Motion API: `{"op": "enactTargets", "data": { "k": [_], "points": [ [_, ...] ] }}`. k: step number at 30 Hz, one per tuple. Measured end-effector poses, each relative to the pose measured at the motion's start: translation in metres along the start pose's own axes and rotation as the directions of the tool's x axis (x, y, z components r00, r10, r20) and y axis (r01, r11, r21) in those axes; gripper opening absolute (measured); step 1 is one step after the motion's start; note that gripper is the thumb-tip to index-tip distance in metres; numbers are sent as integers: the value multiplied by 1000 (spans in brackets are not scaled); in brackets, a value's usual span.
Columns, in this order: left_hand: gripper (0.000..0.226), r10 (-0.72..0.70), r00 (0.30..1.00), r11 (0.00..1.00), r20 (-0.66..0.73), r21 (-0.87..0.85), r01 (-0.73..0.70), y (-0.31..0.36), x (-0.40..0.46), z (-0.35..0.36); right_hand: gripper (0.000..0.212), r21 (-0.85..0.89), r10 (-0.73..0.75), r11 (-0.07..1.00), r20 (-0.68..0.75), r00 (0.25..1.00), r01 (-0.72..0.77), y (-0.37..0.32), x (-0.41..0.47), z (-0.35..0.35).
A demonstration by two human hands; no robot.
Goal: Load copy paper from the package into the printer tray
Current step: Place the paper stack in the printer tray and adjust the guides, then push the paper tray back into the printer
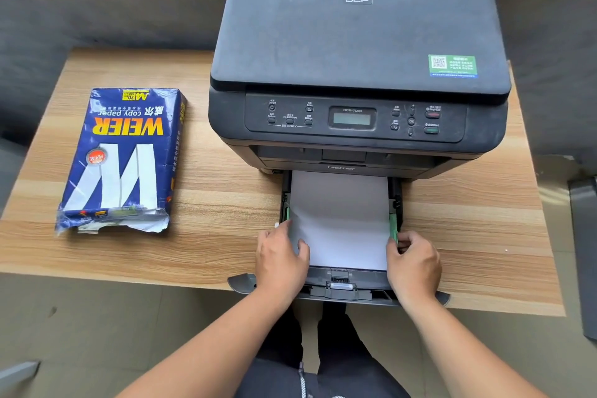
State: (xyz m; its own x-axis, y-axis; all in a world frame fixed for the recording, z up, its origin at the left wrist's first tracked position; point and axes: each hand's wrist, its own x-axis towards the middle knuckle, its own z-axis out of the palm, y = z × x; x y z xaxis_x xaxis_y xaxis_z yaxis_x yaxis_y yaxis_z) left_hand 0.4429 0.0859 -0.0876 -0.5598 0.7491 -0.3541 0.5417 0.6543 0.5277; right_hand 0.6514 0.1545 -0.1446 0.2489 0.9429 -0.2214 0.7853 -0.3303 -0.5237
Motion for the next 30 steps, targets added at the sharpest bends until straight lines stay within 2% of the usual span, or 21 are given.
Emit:
{"op": "enactTargets", "data": {
  "k": [5,7,9,11,13,15,18,30],
  "points": [
    [56,29,998,1000,47,6,-30,-1,-4,-4,17,-23,-31,999,74,997,33,-4,-1,-10],
    [56,202,979,975,38,91,-205,-6,-14,-16,31,-86,-165,981,85,983,172,-6,-7,-31],
    [47,464,886,867,-1,203,-455,-18,-34,-34,35,-103,-404,909,16,914,404,-3,-29,-56],
    [32,650,759,738,41,207,-643,-34,-59,-44,29,-91,-607,789,29,794,607,8,-61,-71],
    [17,747,654,624,119,212,-752,-56,-83,-43,20,-73,-717,686,97,690,723,28,-88,-72],
    [11,775,606,563,181,240,-791,-75,-93,-34,15,-85,-764,622,150,627,778,45,-103,-65],
    [13,759,621,575,195,248,-780,-89,-96,-22,19,-123,-771,600,175,613,790,58,-112,-54],
    [36,670,710,632,217,334,-699,-94,-94,-6,36,-179,-726,636,189,661,750,58,-120,-39]
  ]
}}
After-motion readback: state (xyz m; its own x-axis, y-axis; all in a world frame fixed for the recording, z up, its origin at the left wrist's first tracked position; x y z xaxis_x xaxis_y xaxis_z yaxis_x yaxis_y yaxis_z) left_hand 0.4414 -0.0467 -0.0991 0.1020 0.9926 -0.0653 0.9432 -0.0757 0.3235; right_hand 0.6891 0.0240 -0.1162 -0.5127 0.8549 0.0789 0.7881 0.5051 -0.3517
